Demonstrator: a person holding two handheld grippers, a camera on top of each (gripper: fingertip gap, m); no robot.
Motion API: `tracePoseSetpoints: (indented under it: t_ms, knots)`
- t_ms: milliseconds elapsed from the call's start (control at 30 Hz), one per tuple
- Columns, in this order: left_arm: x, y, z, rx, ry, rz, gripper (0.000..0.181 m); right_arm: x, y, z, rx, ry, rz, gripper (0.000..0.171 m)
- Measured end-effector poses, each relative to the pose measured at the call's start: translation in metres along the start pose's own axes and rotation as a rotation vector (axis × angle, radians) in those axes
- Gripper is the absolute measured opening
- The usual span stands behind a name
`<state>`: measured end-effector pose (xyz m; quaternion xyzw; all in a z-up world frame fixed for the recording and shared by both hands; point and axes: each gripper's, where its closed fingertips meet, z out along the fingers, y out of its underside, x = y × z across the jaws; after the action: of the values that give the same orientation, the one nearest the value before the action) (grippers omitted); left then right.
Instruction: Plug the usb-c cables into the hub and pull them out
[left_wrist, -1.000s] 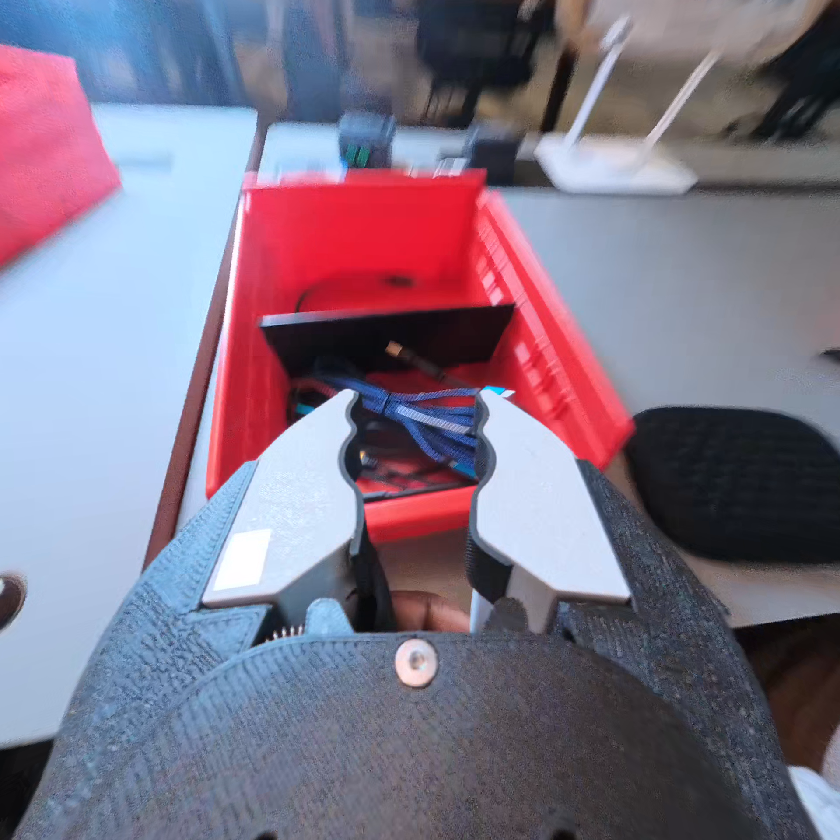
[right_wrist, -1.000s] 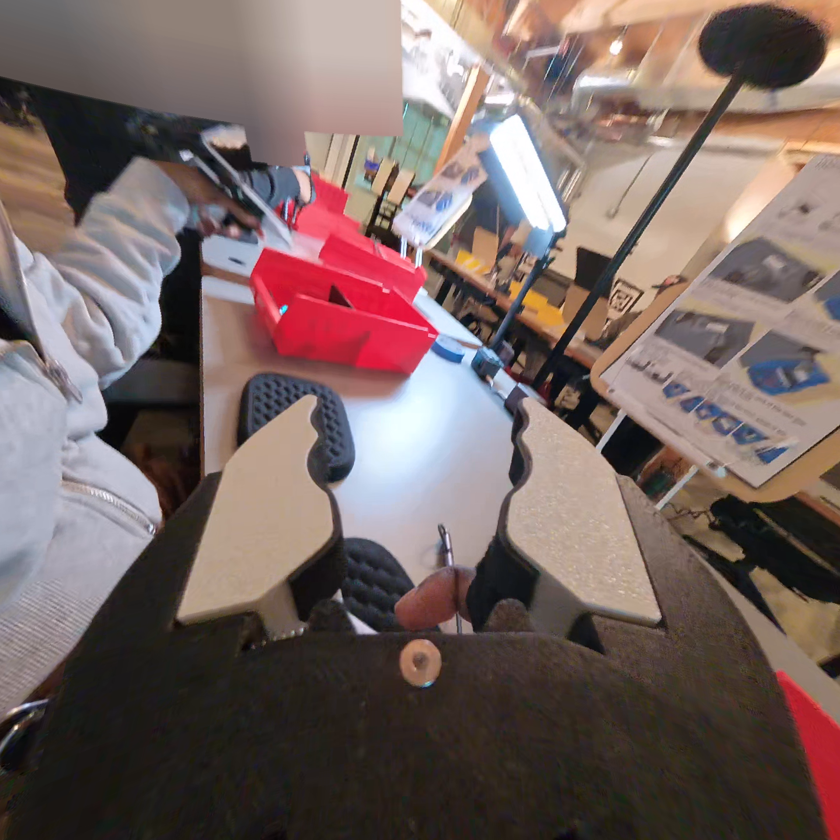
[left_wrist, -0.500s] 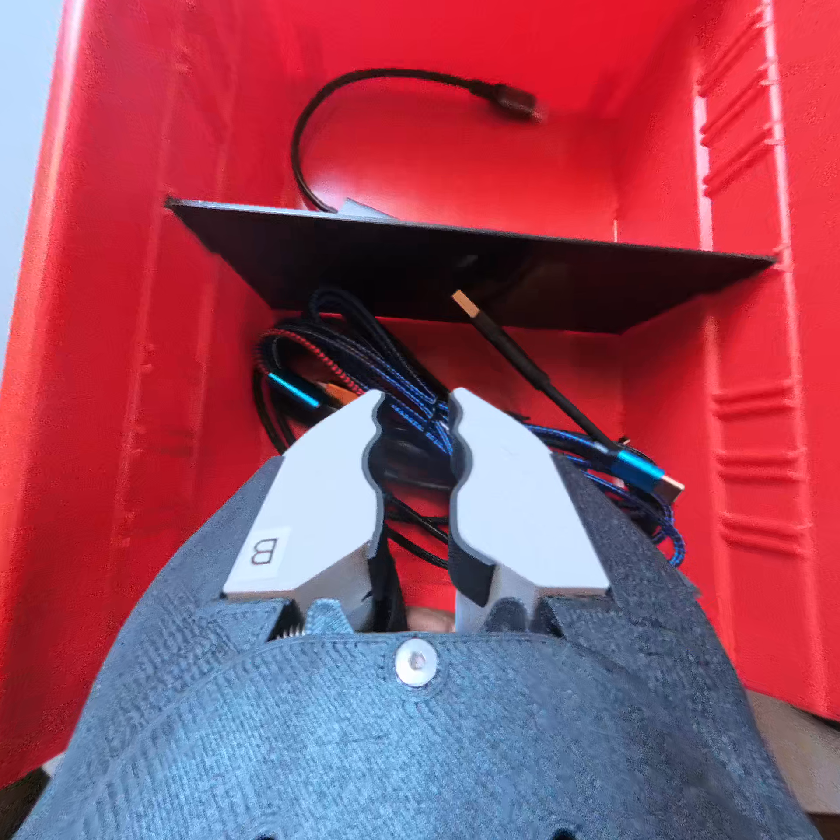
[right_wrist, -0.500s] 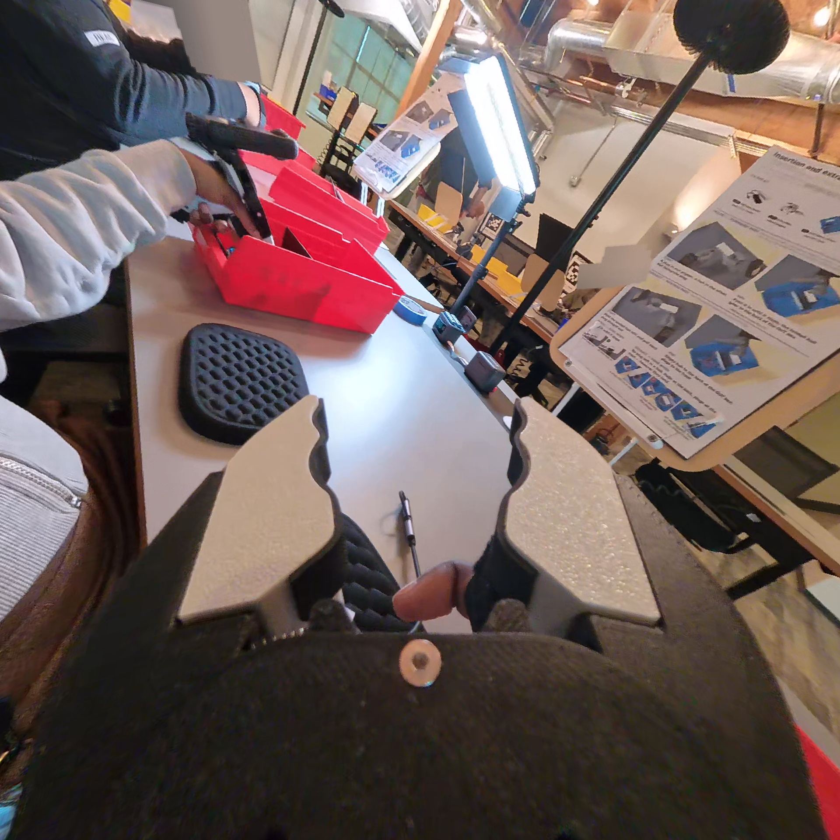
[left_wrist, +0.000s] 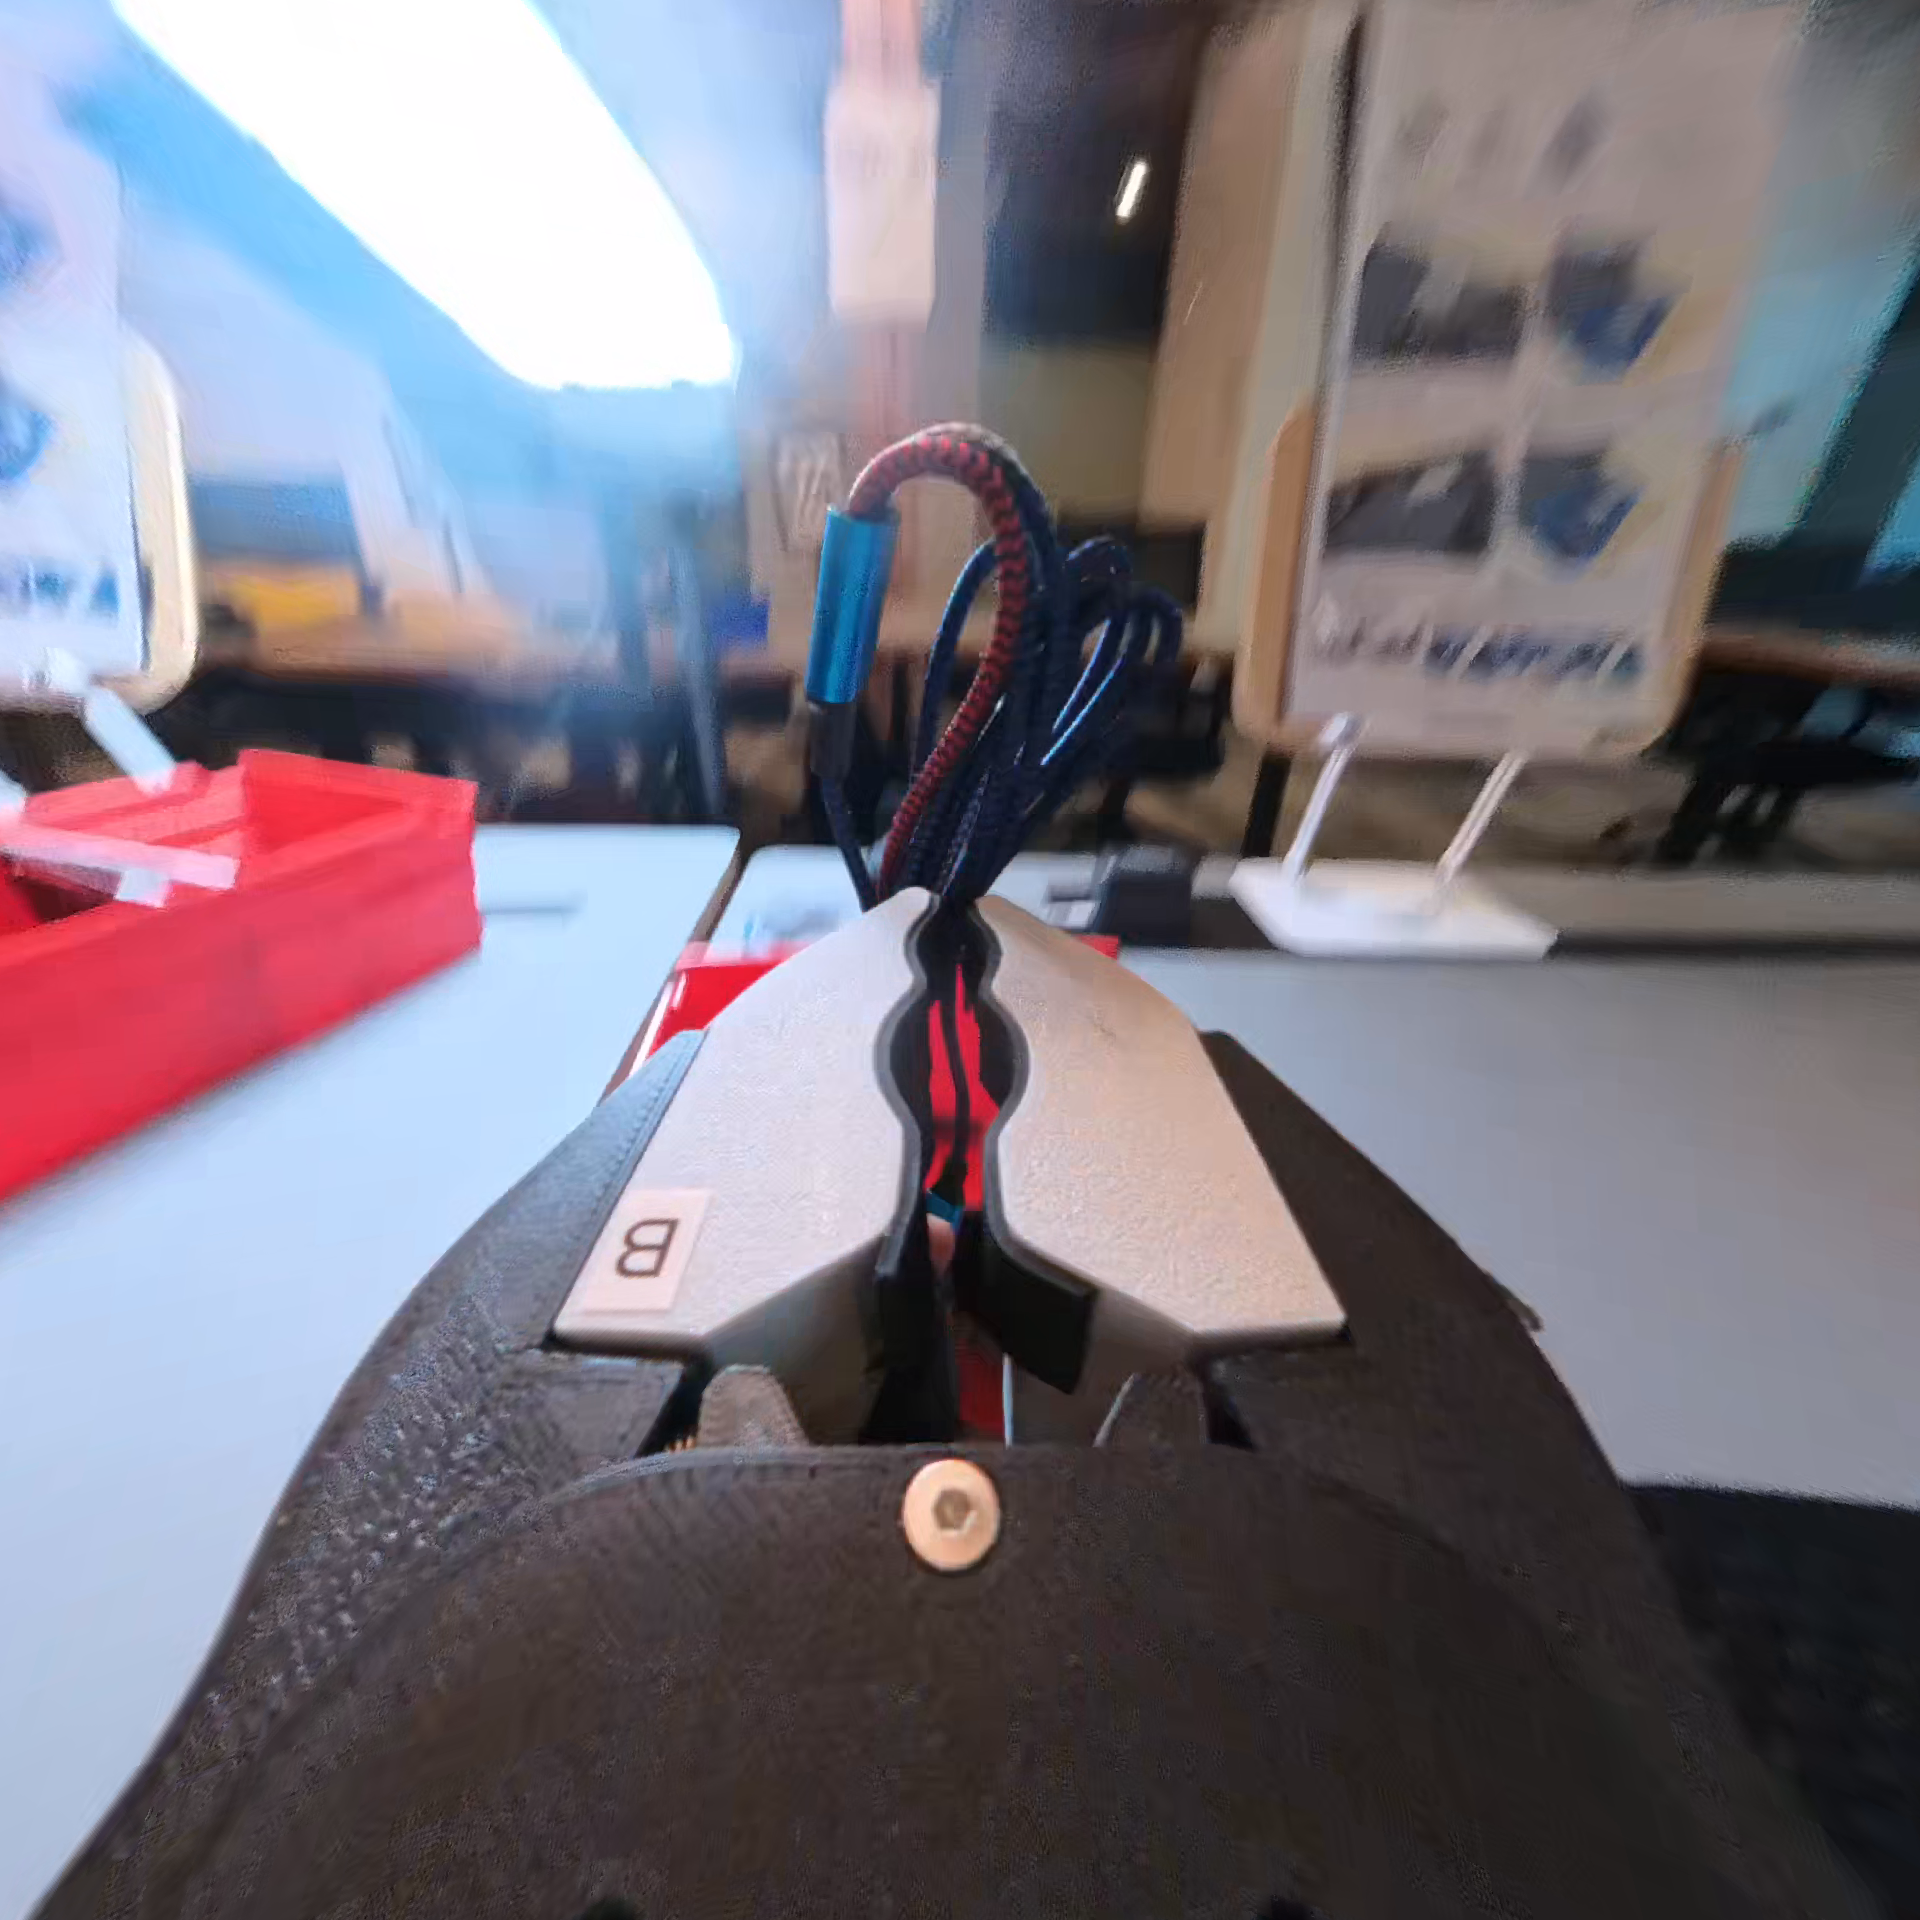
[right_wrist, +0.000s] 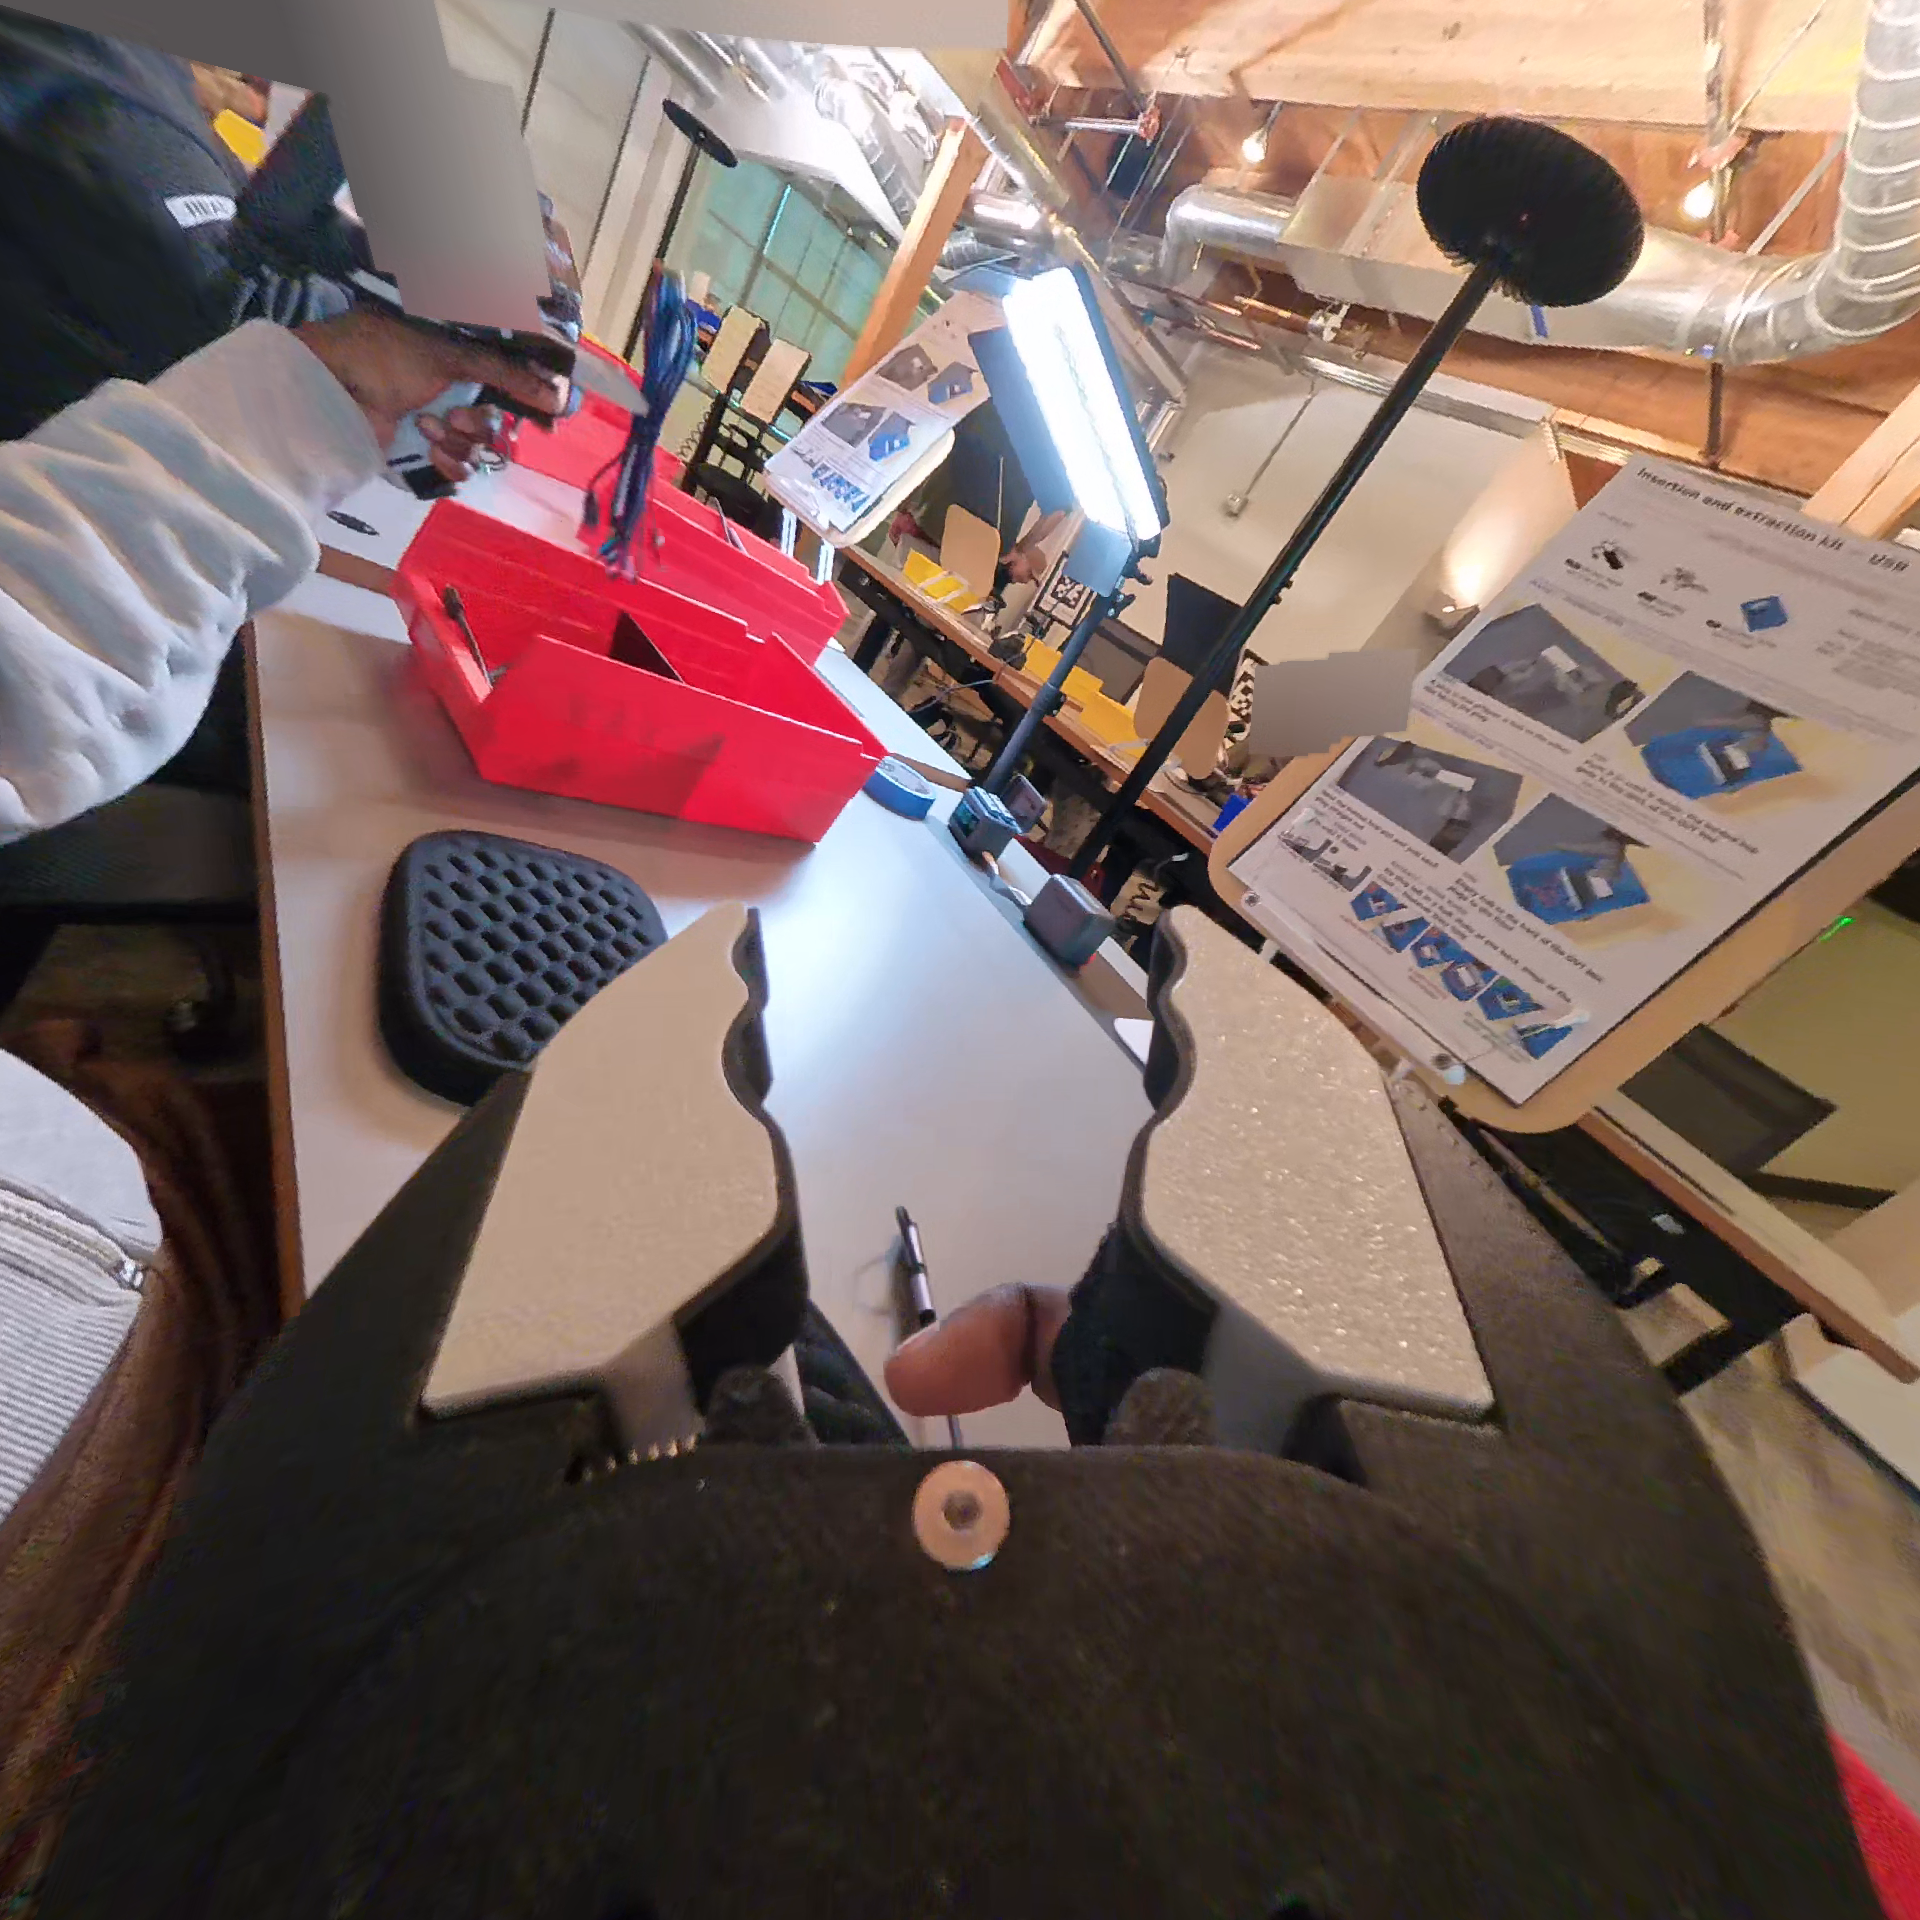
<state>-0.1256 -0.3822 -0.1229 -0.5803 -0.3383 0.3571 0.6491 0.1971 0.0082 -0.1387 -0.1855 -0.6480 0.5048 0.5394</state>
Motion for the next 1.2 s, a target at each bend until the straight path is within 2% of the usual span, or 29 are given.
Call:
tracePoseSetpoints:
  t_ms: [133, 233, 467, 567, 700, 800, 833, 867, 900, 933, 1000, 1100, 1200]
  knots:
    - [0.039, -0.059, -0.017, 0.341, 0.214, -0.154, 0.004, -0.004, -0.006, 0.013, 0.044, -0.013, 0.122, 0.070]
    - [0.079, -0.080, -0.019, 0.428, 0.405, -0.255, 0.004, -0.005, -0.012, 0.031, 0.047, -0.002, 0.172, 0.070]
    - [0.205, -0.082, -0.004, 0.348, 0.713, -0.192, 0.003, -0.039, -0.010, 0.068, -0.034, -0.139, 0.395, 0.073]
    - [0.267, -0.070, -0.008, 0.281, 0.851, -0.113, 0.002, -0.045, -0.027, 0.086, 0.005, -0.215, 0.513, 0.074]
    - [0.334, -0.050, -0.020, 0.206, 1.013, -0.030, 0.002, -0.038, -0.034, 0.115, 0.015, -0.204, 0.583, 0.077]
    - [0.370, -0.036, -0.033, 0.159, 1.137, -0.006, 0.001, -0.035, -0.018, 0.130, -0.033, -0.174, 0.619, 0.074]
    - [0.380, -0.030, -0.038, 0.138, 1.186, 0.000, 0.002, -0.035, -0.010, 0.134, -0.056, -0.164, 0.637, 0.068]
    - [0.389, -0.025, -0.044, 0.110, 1.238, 0.006, 0.001, -0.038, -0.003, 0.136, -0.071, -0.177, 0.643, 0.052]
    - [0.396, -0.019, -0.047, 0.081, 1.269, 0.014, 0.002, -0.042, -0.001, 0.136, -0.067, -0.211, 0.638, 0.026]
    - [0.398, -0.016, -0.045, 0.077, 1.265, 0.020, 0.004, -0.039, 0.003, 0.137, -0.061, -0.184, 0.658, 0.011]
    - [0.395, -0.022, -0.041, 0.134, 1.233, -0.002, 0.012, -0.023, 0.003, 0.136, 0.003, -0.109, 0.712, 0.010]
    - [0.374, -0.037, -0.026, 0.229, 1.136, -0.099, 0.031, -0.001, -0.016, 0.125, 0.221, -0.116, 0.898, 0.009]
    - [0.376, -0.026, -0.025, 0.157, 1.191, -0.109, 0.034, 0.008, -0.018, 0.119, 0.273, -0.124, 0.989, 0.009]
